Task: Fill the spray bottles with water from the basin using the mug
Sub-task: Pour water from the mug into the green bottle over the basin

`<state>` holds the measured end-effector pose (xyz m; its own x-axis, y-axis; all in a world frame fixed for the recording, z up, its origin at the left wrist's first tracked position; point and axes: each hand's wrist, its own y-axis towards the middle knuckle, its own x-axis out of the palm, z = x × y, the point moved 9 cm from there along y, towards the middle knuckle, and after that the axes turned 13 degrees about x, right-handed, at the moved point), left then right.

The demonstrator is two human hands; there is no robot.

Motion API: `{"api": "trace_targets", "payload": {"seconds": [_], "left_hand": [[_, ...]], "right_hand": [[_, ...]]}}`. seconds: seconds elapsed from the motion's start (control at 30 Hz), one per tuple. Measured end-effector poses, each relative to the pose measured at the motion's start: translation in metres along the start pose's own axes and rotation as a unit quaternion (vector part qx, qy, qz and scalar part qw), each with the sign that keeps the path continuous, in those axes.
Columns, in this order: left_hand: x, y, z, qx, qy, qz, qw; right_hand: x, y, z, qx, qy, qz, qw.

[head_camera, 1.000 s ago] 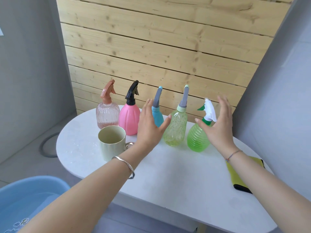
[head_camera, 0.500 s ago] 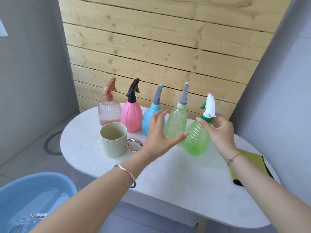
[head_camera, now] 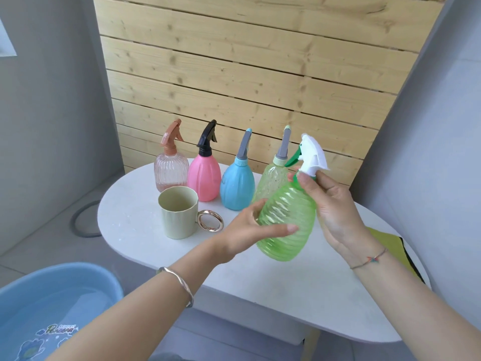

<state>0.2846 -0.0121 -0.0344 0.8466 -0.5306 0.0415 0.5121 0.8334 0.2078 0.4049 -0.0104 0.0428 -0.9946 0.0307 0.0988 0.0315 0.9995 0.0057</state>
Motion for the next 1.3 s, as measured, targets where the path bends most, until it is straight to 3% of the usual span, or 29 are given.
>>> {"api": "trace_targets", "payload": {"seconds": [0.1,0.17,0.3,0.43,0.5,0.57,0.7,0.77,0.87,1.03,1.2,1.3], "left_hand": [[0.011,-0.009,-0.002,-0.062,-0.182,-0.069,0.979],[0.004,-0.008,-0.003,-0.081,-0.21,-0.049,0.973],[-0.014,-0.005,0.014,-0.034,-0.041,0.029,0.998],[-0.018,-0.001,0.031,0.026,0.056,0.032,0.998],[-0.007,-0.005,0.025,-0.024,-0.071,-0.015,0.997],[0.0,-0.012,0.018,-0.095,-0.182,-0.015,0.979],[-0.029,-0.007,0.019,-0.048,0.043,0.109,0.992],[-0.03,-0.004,0.027,-0.005,0.046,0.126,0.991],[-0.019,0.001,0.032,0.038,0.067,0.087,0.993],[-0.009,-0.004,0.012,-0.049,-0.05,-0.006,0.998],[-0.009,-0.002,0.029,-0.005,0.081,0.061,0.995],[-0.006,0.0,0.032,0.013,0.114,0.066,0.991]], "right_hand": [[0.012,0.002,0.001,0.023,0.054,-0.075,0.995],[0.019,0.0,-0.004,0.014,0.086,-0.1,0.991],[0.013,-0.002,-0.014,-0.021,0.042,0.013,0.999],[0.021,-0.006,-0.014,-0.016,0.045,0.024,0.999],[0.027,-0.007,-0.018,-0.017,0.051,-0.004,0.999],[0.032,-0.008,-0.022,-0.022,0.05,-0.038,0.998],[0.028,-0.01,-0.017,-0.026,0.06,0.01,0.998],[0.024,-0.011,-0.014,-0.024,0.072,0.041,0.996],[0.021,-0.007,-0.009,0.0,0.112,0.054,0.992],[0.024,-0.001,-0.003,0.012,0.107,0.014,0.994],[0.008,0.001,0.013,0.02,0.097,0.107,0.989],[0.011,0.002,0.021,0.041,0.109,0.105,0.988]]}}
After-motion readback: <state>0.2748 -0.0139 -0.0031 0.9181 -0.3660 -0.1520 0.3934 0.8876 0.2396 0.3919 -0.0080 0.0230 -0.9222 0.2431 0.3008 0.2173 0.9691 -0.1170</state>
